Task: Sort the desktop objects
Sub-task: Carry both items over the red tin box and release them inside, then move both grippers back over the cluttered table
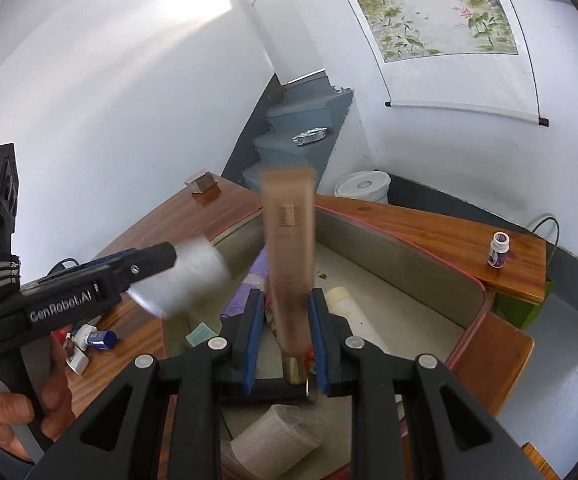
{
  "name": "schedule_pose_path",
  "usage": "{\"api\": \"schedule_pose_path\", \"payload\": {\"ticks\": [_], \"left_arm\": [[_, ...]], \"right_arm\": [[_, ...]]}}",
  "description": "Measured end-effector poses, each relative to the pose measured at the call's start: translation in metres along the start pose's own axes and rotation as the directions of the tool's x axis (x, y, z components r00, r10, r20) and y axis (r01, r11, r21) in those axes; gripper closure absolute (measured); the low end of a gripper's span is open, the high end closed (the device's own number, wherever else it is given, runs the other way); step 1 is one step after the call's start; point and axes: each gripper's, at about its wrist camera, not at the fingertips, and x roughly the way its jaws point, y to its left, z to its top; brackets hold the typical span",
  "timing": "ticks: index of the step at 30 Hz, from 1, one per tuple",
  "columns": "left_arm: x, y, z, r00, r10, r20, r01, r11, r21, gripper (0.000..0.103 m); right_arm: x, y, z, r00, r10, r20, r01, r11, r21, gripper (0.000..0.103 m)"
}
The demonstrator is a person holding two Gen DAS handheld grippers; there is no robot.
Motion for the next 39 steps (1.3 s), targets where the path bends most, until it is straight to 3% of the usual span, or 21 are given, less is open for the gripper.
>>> {"api": "schedule_pose_path", "payload": {"ticks": [11, 15, 25, 33, 39], "left_arm": [[-0.016, 0.042, -0.01, 1.0, 0.029, 0.009, -0.027, 0.994, -0.11, 0.039], [-0.024, 0.058, -0.015, 0.998, 0.06, 0.018, -0.057, 0.989, -0.139, 0.039], [-0.043, 0.124, -0.036, 0.986, 0.167, 0.005, -0.16, 0.955, -0.251, 0.039], [-0.067, 0.194, -0.062, 0.953, 0.301, -0.02, -0.29, 0.896, -0.336, 0.039], [-0.091, 0.245, -0.083, 0.915, 0.399, -0.053, -0.387, 0.836, -0.388, 0.039]], "right_arm": [[0.0, 0.014, 0.003, 1.0, 0.017, -0.001, -0.017, 1.0, -0.001, 0.07], [-0.005, 0.03, 0.001, 0.999, 0.03, 0.022, -0.029, 0.999, -0.039, 0.028], [0.013, 0.086, -0.01, 0.992, 0.12, -0.03, -0.123, 0.983, -0.14, 0.028], [0.033, 0.123, -0.023, 0.982, 0.167, -0.093, -0.182, 0.964, -0.195, 0.025], [0.05, 0.143, -0.032, 0.97, 0.189, -0.153, -0.22, 0.952, -0.215, 0.024]]}}
